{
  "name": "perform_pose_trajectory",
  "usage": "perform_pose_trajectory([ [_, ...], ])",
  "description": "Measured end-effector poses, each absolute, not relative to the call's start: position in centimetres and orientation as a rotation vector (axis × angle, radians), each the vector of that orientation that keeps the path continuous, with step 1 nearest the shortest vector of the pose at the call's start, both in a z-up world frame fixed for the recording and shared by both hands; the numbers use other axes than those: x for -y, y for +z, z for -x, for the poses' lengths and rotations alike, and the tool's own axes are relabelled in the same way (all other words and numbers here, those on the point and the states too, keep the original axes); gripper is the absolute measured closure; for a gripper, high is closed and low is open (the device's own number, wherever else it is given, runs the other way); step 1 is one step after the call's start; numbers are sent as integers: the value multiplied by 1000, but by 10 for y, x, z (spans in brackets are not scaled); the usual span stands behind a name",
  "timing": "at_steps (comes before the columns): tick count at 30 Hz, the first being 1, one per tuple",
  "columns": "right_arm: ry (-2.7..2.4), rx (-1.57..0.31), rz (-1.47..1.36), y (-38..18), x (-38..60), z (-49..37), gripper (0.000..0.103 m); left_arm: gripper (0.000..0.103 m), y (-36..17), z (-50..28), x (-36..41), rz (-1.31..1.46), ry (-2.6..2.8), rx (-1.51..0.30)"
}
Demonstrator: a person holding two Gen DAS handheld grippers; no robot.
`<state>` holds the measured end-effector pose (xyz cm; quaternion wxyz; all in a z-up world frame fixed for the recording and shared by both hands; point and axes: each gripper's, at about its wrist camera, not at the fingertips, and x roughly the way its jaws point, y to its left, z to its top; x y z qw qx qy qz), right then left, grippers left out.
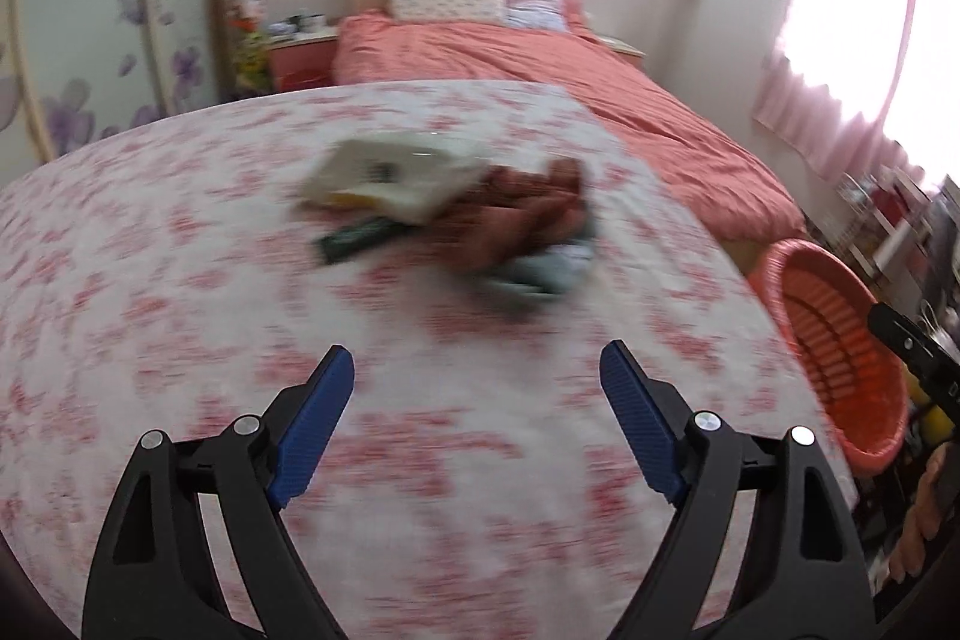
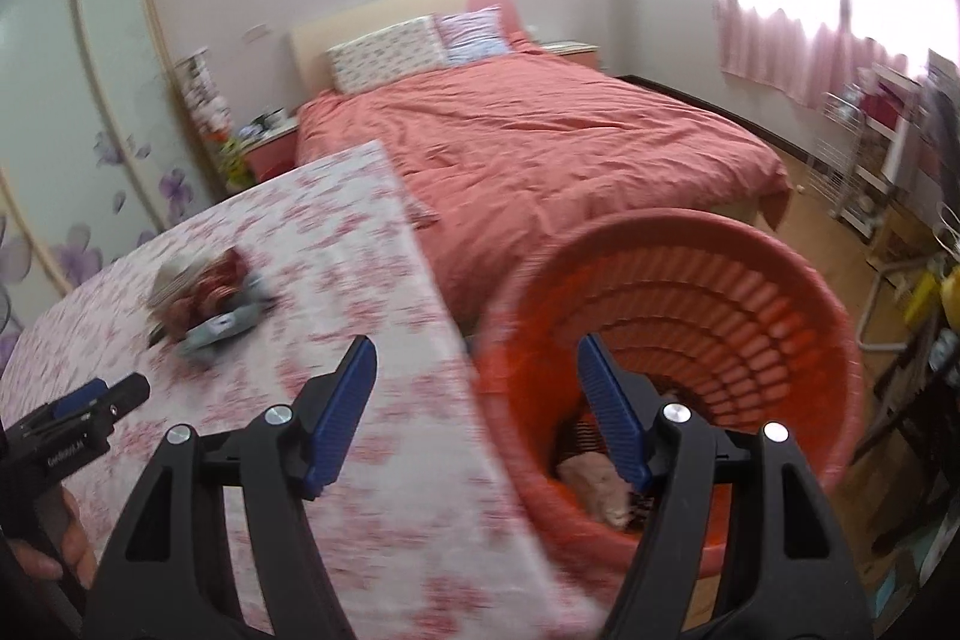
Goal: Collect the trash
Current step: 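Move both tools back to the bed and grasp the grey smiley sock with the right gripper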
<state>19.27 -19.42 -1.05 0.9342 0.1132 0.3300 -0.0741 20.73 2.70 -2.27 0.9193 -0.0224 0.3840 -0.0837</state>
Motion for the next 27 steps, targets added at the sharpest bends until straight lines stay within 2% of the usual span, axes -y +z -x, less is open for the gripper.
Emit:
perform_pose_trajectory([
  [12,12,-740,-148,-13,95,-247,46,20,-28,-208,-118,128,-43,-790],
  [27,66,-893,-178,-49,43,-308,60,20,-37,-213,-153,176,-23,-804],
])
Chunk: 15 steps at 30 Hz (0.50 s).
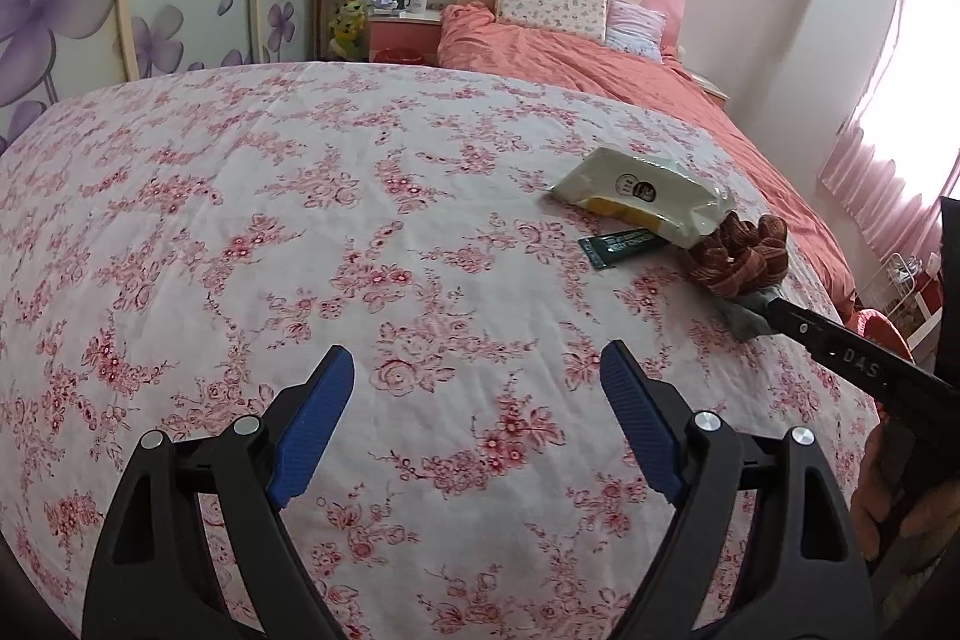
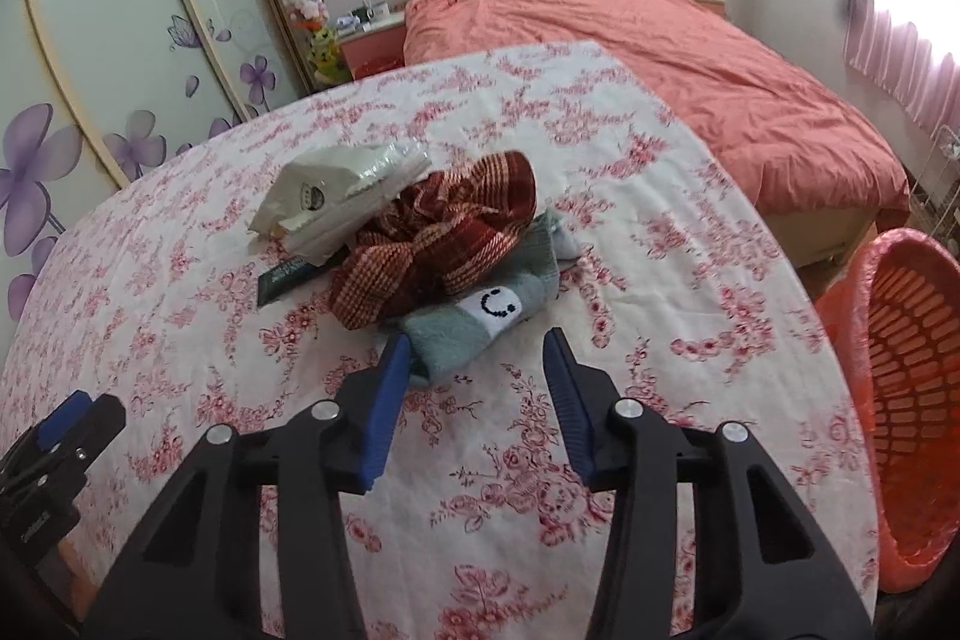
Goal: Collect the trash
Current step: 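Move both tools back to the bed and grasp the grey smiley sock with the right gripper, then lift the grey sock toward the basket while the left gripper grasps the brown plaid scrunchie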
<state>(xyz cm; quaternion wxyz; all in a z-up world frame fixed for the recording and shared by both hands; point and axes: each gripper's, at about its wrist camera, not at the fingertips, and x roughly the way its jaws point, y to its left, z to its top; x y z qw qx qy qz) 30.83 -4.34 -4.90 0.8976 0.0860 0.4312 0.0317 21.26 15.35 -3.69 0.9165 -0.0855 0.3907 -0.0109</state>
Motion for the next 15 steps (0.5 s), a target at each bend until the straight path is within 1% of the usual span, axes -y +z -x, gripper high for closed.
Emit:
perform_pose_trajectory([
  [2,80,-908,-199,-53,43,-311,63,20,-39,-213,-154,180,-22,-809],
  [5,100,-922,-209,-57,40,-314,70,20,-42,-214,-154,184,-28,-820],
  [7,106,-924,-206,-59,37,-316,84,20,-44,-215,-151,181,-33,-825],
  [10,98,-915,-208,-59,38,-313,94,20,-44,-215,-147,176,-40,-828],
  [15,66,-893,-236,-55,56,-303,95,20,-44,-215,-140,166,-56,-831],
])
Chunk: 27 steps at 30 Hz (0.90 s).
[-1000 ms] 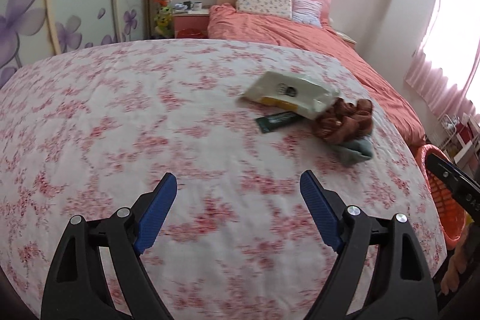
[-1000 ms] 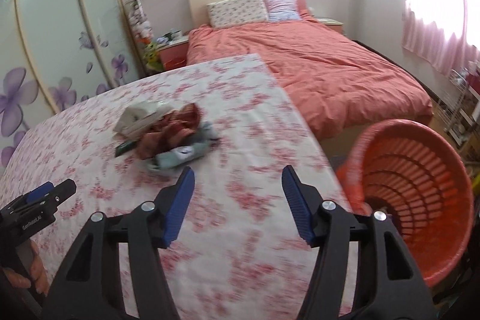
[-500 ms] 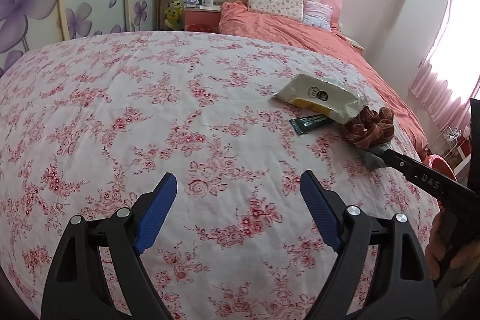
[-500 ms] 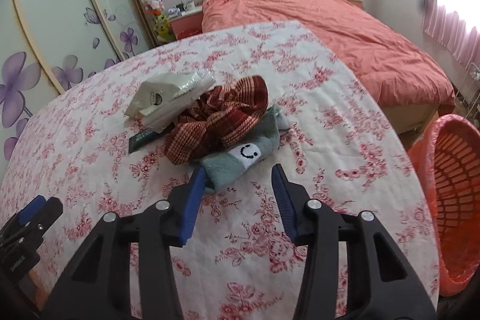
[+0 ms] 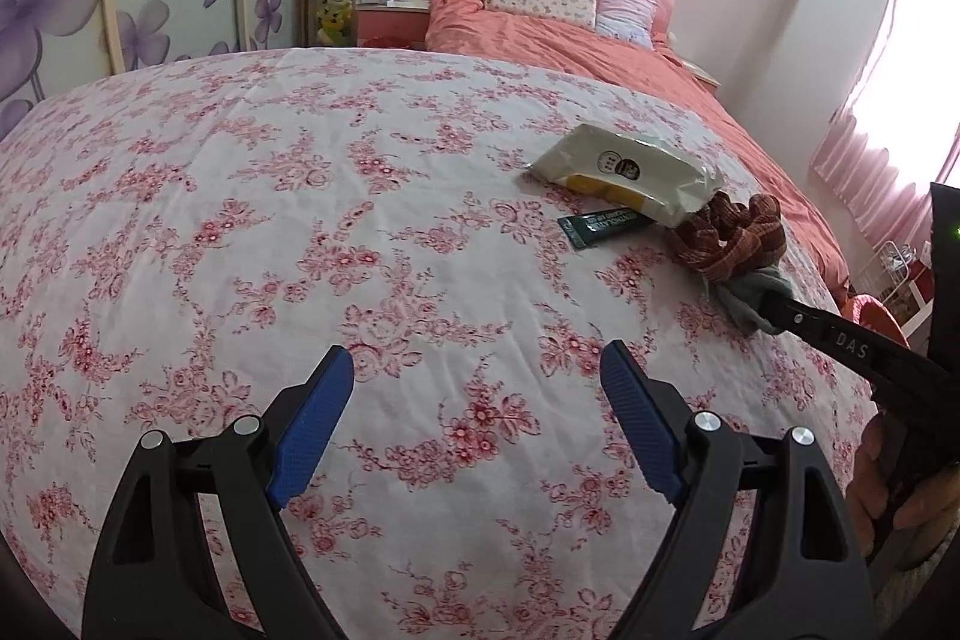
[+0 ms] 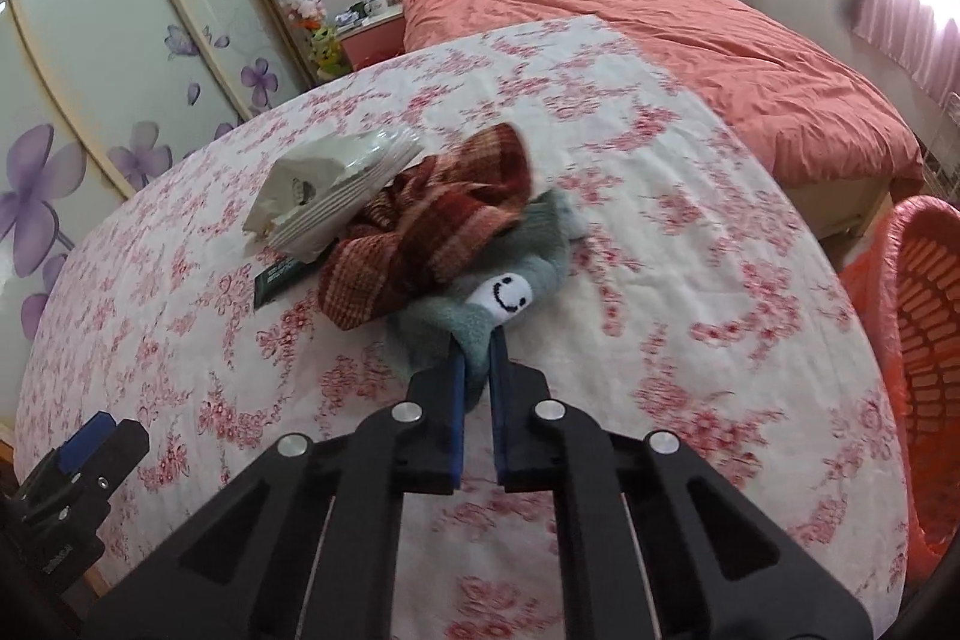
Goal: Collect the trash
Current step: 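Lift the grey sock toward the basket while the left gripper grasps the brown plaid scrunchie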
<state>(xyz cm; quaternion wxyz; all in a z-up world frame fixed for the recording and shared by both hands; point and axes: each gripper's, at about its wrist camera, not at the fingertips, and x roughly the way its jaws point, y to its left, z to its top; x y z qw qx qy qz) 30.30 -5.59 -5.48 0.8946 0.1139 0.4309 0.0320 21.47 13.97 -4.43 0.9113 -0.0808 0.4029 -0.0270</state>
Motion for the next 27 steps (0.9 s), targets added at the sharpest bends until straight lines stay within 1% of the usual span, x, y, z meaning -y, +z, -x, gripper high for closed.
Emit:
perform_pose_trajectory([
  [9,-55,-850,-216,-47,97,-274,96,20,-45,-220,-110,157,-119,-849],
  [20,-105,-738,-221,-20,141,-235,96,20,-35,-222,-39,97,-261,-823],
  [27,-138,-727,-252,-17,170,-220,96,20,-27,-232,17,32,-346,-789],
])
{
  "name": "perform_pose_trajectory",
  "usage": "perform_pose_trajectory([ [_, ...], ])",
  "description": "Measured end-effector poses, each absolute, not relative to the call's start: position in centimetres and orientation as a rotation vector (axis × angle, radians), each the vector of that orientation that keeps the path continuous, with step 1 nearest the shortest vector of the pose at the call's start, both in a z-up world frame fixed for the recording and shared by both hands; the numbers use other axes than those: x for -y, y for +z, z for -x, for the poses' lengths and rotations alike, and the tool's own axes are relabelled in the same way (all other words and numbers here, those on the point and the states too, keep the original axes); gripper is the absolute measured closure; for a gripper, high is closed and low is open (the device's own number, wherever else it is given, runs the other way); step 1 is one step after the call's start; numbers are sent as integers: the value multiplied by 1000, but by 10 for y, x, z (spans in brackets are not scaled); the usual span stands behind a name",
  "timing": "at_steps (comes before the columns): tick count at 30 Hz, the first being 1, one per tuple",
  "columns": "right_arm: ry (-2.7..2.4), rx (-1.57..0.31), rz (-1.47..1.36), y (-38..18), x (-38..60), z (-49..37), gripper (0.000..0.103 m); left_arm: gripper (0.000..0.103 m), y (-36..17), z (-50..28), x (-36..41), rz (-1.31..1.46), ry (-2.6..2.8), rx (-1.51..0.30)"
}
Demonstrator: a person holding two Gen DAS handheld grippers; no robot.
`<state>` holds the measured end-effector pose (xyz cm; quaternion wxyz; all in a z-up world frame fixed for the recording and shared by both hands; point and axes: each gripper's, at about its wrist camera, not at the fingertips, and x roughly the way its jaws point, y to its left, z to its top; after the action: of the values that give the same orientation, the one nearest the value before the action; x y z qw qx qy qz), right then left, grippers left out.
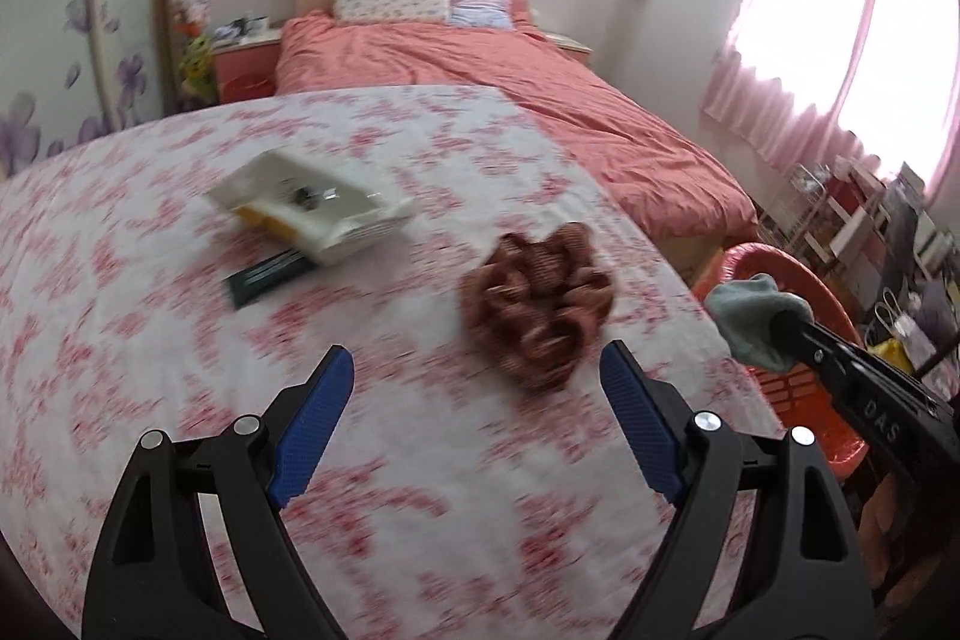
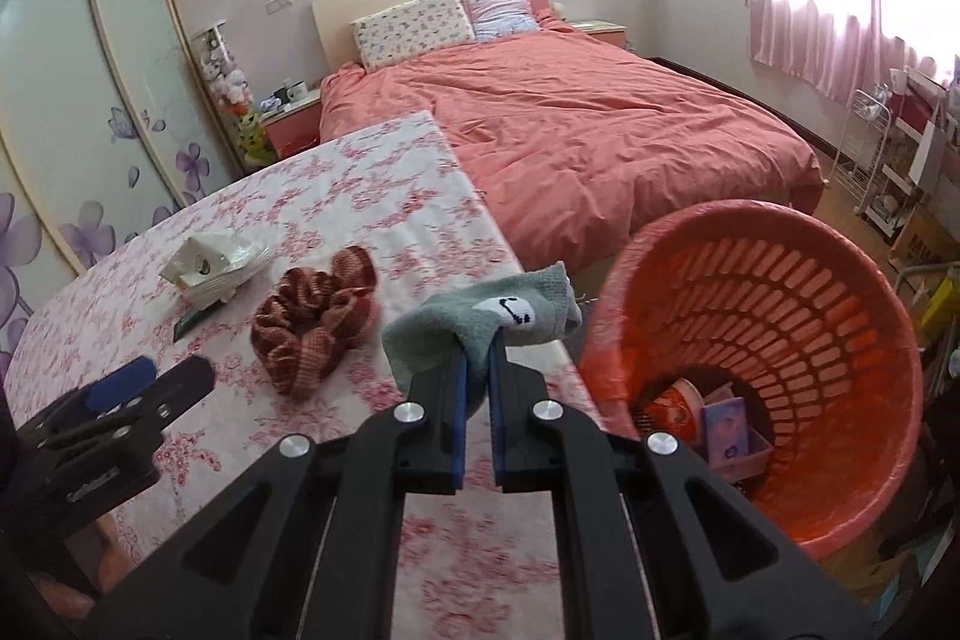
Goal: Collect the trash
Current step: 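Lift the grey sock toward the basket while the left gripper grasps the brown plaid scrunchie, then carry the sock and scrunchie over the orange basket and open both grippers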
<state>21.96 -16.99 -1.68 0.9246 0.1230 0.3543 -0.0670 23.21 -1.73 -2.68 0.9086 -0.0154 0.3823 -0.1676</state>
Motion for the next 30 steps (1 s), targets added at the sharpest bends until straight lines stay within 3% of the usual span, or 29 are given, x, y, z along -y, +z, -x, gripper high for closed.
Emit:
perform_pose_trajectory([
  [12,-124,-725,-268,-21,186,-210,96,20,-48,-271,37,66,-281,-839],
  [21,-111,-736,-282,-28,187,-211,96,49,-63,-275,46,25,-278,-883],
  [24,-114,-734,-285,-28,189,-210,96,70,-63,-275,49,9,-294,-884],
  [30,-125,-716,-282,-20,191,-203,96,78,-56,-267,48,25,-320,-867],
])
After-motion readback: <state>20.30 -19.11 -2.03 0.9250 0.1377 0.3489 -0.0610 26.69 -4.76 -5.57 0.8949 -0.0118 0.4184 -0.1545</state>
